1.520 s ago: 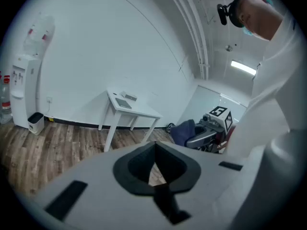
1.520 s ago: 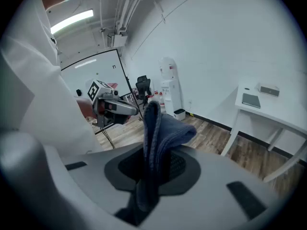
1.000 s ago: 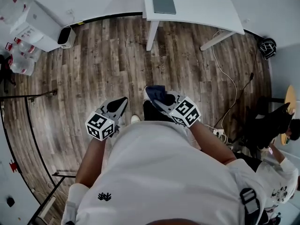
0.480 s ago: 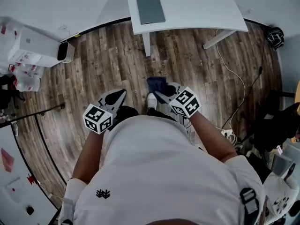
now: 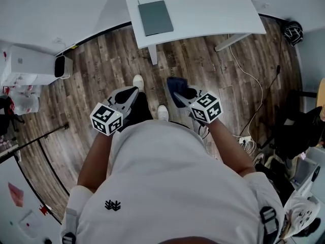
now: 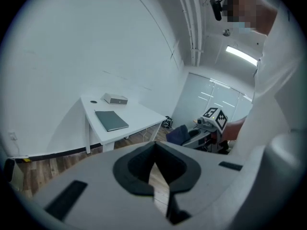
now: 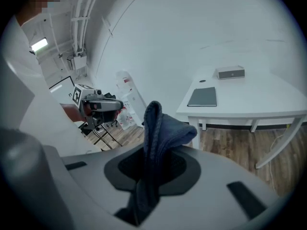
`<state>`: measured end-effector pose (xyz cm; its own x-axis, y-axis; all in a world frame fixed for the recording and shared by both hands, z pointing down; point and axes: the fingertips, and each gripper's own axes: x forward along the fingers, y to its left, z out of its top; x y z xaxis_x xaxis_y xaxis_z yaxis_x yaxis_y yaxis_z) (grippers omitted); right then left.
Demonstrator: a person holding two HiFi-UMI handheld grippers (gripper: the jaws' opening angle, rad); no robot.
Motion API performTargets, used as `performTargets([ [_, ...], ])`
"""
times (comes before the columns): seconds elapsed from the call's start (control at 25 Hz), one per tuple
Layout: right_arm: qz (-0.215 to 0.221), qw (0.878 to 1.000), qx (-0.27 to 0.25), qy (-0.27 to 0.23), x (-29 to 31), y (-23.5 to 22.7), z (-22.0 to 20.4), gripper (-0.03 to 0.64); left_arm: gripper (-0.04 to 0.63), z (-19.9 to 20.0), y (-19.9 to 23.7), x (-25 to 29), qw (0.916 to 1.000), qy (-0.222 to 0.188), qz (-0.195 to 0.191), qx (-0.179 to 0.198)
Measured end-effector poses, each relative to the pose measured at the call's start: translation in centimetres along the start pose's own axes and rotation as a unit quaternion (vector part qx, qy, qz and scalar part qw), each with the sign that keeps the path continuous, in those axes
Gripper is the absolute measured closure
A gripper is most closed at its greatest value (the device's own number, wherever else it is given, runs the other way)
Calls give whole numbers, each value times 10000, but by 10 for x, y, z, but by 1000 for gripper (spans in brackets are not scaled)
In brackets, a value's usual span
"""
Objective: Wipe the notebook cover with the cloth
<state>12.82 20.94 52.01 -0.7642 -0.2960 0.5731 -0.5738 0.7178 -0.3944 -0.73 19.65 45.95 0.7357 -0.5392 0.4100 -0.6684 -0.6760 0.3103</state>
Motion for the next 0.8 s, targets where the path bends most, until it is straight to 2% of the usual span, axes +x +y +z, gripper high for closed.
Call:
performTargets([
  [0.12,-235,9996,-27,136,14,-26,21,560,591,14,33,24,9997,56,-224,-20],
  [0.32,-598,9977,137,286,41,-65,62,560,589,40,95,65,9971,302,-549,435],
  [0.48,-831,9954,250,393,71,-90,91,560,591,50,138,93,9949,421,-762,507],
  [0.8,-1112,9909,405,642,126,-126,123,560,591,42,184,139,9853,852,-1278,746],
])
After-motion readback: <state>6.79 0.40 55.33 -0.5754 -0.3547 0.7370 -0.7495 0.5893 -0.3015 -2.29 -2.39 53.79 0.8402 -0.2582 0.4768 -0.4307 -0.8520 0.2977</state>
